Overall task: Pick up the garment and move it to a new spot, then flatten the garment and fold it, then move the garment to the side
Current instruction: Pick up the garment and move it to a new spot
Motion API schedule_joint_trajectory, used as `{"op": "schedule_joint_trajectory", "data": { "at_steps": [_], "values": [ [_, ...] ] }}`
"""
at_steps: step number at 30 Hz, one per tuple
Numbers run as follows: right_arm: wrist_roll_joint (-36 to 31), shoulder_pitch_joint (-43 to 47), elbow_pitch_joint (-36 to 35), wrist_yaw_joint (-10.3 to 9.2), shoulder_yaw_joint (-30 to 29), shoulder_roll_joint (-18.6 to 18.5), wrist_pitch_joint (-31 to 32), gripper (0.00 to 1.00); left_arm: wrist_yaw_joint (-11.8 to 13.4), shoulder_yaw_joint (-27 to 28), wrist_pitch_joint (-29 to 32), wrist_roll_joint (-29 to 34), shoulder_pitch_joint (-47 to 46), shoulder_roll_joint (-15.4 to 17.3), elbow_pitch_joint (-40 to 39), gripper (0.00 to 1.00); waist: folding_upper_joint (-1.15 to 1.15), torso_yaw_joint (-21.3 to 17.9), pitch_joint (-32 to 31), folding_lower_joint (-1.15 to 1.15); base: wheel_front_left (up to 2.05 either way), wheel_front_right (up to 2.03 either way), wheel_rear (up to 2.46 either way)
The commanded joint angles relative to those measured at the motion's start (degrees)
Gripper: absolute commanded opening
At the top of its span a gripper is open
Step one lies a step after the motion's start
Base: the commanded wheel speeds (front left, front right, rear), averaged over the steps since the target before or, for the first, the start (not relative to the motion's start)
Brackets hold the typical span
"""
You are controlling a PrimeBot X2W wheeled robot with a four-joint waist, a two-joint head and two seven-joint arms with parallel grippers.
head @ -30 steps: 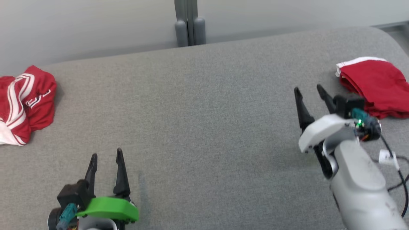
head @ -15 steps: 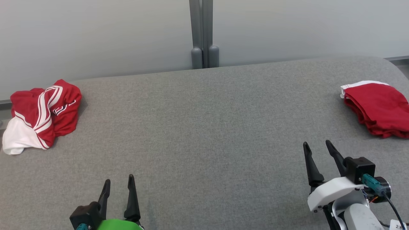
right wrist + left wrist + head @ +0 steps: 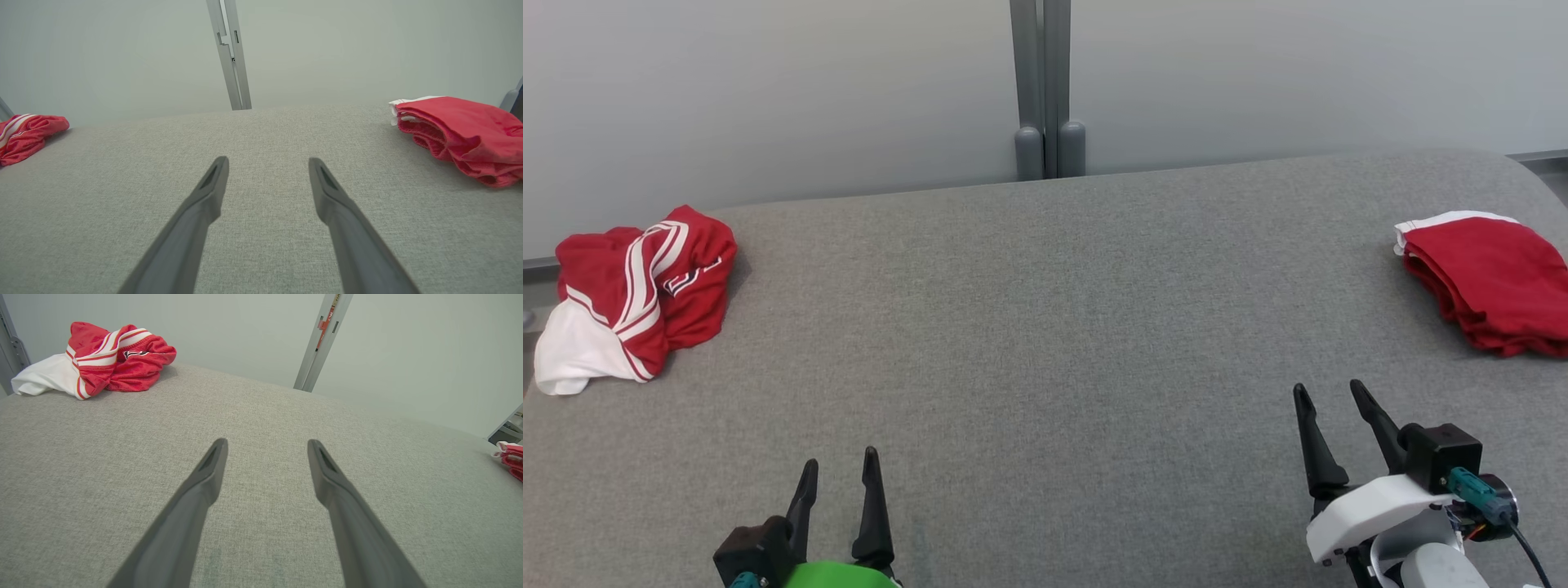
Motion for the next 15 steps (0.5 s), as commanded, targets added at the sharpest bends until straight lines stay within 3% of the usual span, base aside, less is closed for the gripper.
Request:
{"op": "schedule_joint_trajectory", "data": {
  "at_steps": [1, 10, 15],
  "values": [
    [0.3, 1.0, 0.0, -0.09, 0.0, -0.2, -0.1, 1.00, 0.2, 0.0, 0.0, 0.0, 0.3, 0.1, 0.0, 1.00, 0.00, 0.1, 0.0, 0.00, 0.00, 0.00, 0.00],
    [-0.2, 1.4, -0.3, -0.09, -0.5, -0.2, -0.1, 1.00, -0.1, -0.4, 0.0, 0.1, -0.5, 0.1, 0.3, 1.00, 0.00, 1.6, 0.0, 0.00, 0.00, 0.00, 0.00],
    [-0.4, 1.8, -0.7, -0.09, -0.9, -0.2, -0.1, 1.00, -0.1, -0.5, 0.0, 0.5, -1.0, 0.1, 0.4, 1.00, 0.00, 5.9, -0.6, 0.00, 0.00, 0.00, 0.00]
  ]
}}
